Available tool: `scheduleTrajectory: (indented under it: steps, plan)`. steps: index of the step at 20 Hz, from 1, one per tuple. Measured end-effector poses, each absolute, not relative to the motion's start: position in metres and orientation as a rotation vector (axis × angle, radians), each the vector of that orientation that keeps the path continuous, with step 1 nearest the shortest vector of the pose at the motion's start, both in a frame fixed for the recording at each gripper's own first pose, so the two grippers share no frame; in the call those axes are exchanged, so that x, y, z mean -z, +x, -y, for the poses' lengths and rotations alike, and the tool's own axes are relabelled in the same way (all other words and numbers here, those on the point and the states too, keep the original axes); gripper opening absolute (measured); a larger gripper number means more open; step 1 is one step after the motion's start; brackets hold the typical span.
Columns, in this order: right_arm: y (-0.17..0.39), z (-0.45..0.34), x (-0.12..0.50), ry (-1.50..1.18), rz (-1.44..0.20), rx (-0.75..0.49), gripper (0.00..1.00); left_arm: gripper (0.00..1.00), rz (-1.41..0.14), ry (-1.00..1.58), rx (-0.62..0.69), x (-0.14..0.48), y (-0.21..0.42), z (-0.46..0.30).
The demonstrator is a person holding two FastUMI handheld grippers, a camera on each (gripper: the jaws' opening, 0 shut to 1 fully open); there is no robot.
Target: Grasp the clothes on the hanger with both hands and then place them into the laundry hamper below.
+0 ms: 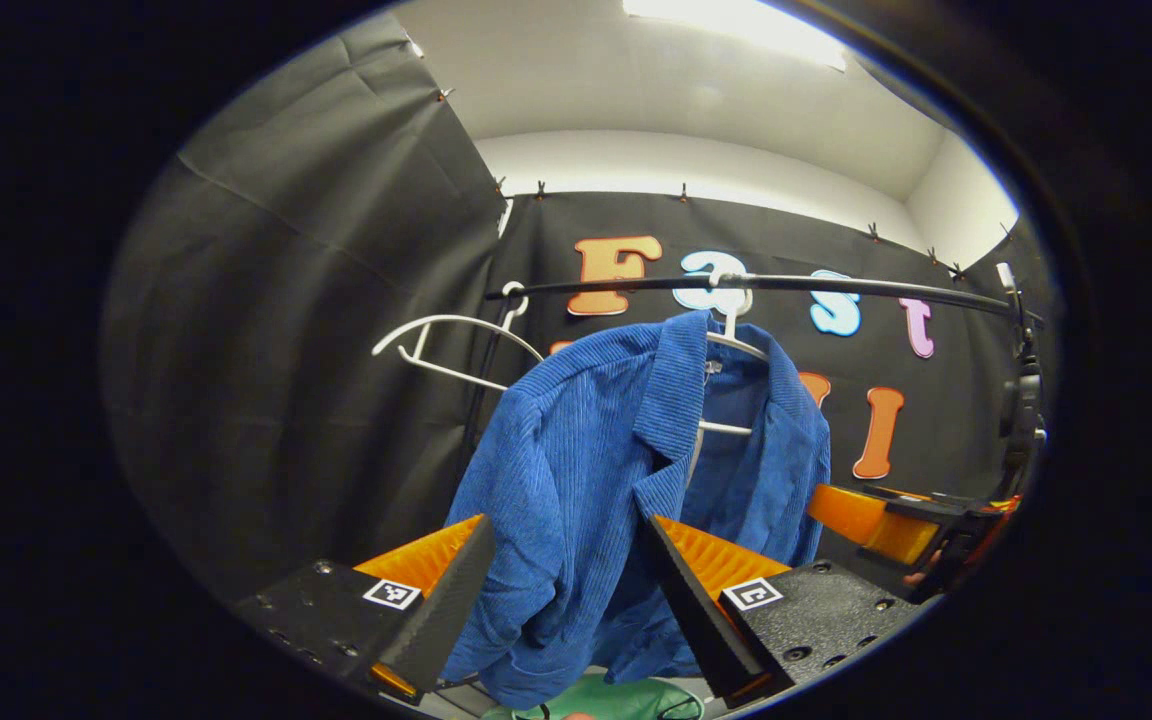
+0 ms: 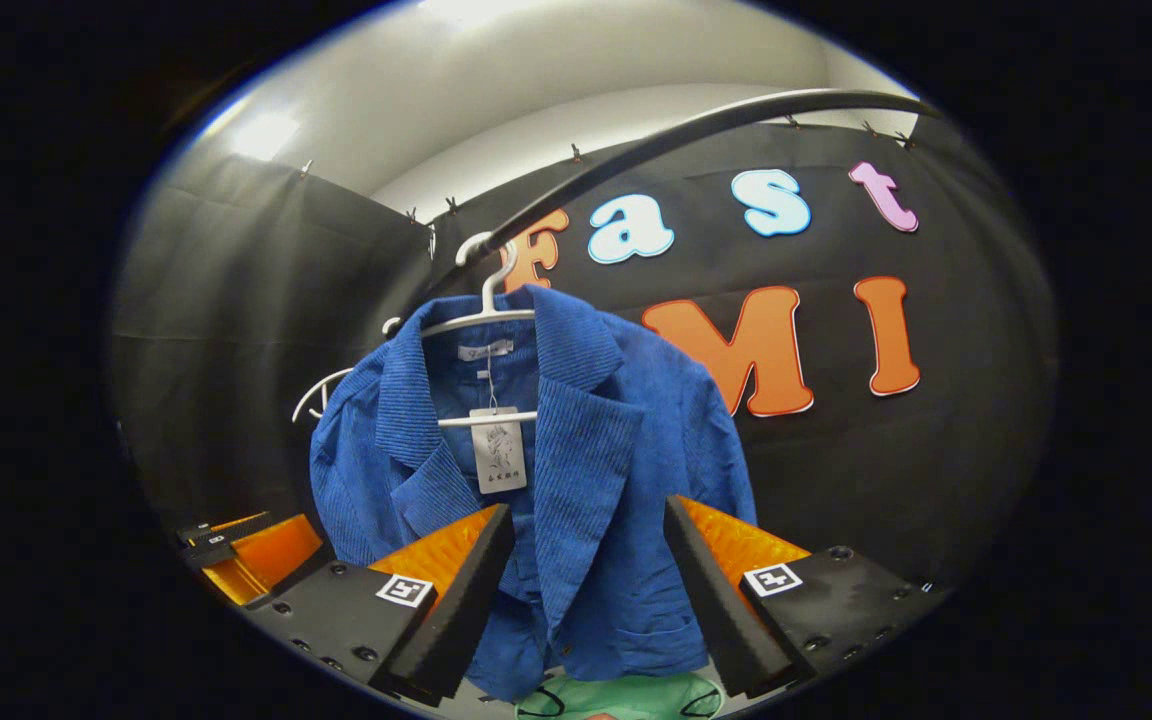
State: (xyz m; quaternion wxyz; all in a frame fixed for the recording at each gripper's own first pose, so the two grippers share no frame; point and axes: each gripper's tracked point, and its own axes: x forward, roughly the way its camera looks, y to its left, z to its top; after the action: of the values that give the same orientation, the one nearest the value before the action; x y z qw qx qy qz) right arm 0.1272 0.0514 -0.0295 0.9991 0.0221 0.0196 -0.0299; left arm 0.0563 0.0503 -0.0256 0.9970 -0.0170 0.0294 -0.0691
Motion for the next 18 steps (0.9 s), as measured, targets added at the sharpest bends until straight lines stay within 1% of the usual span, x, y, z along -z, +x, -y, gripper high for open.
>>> scheduleTrajectory:
  steps: [1,2,3,4,6,9,11,12,14,16,17,18]
  plan:
    - [0.140,-0.055,0.043,0.030,-0.067,0.094,0.88,0.95,-0.065,-0.032,0.165,0.029,0.061,-0.053]
    - [0.153,-0.054,0.056,0.011,-0.087,0.136,0.88,0.95,-0.075,-0.027,0.190,0.033,0.067,-0.055]
    - [0.168,-0.052,0.066,-0.001,-0.095,0.189,0.98,0.92,-0.088,-0.023,0.217,0.037,0.070,-0.056]
    - [0.181,-0.047,0.075,-0.010,-0.102,0.244,0.98,0.95,-0.104,-0.017,0.247,0.041,0.070,-0.054]
    - [0.206,-0.039,0.095,-0.013,-0.124,0.328,0.97,0.95,-0.127,-0.019,0.308,0.049,0.068,-0.057]
    - [0.232,-0.024,0.121,0.016,-0.179,0.383,0.97,0.95,-0.136,-0.023,0.342,0.055,0.060,-0.057]
    - [0.240,-0.010,0.118,0.035,-0.165,0.415,0.96,0.95,-0.129,-0.021,0.354,0.057,0.058,-0.053]
    - [0.239,-0.005,0.115,0.042,-0.159,0.408,0.88,0.95,-0.128,-0.016,0.361,0.058,0.059,-0.048]
    - [0.229,0.001,0.105,0.050,-0.141,0.374,0.51,0.95,-0.128,0.001,0.358,0.063,0.062,-0.040]
    - [0.217,-0.005,0.093,0.073,-0.110,0.271,0.13,0.95,-0.133,0.005,0.330,0.070,0.065,-0.031]
    - [0.205,-0.005,0.084,0.061,-0.096,0.243,0.13,0.92,-0.139,-0.006,0.309,0.075,0.065,-0.024]
    - [0.194,0.002,0.072,0.032,-0.077,0.232,0.13,0.95,-0.151,-0.020,0.283,0.081,0.067,-0.017]
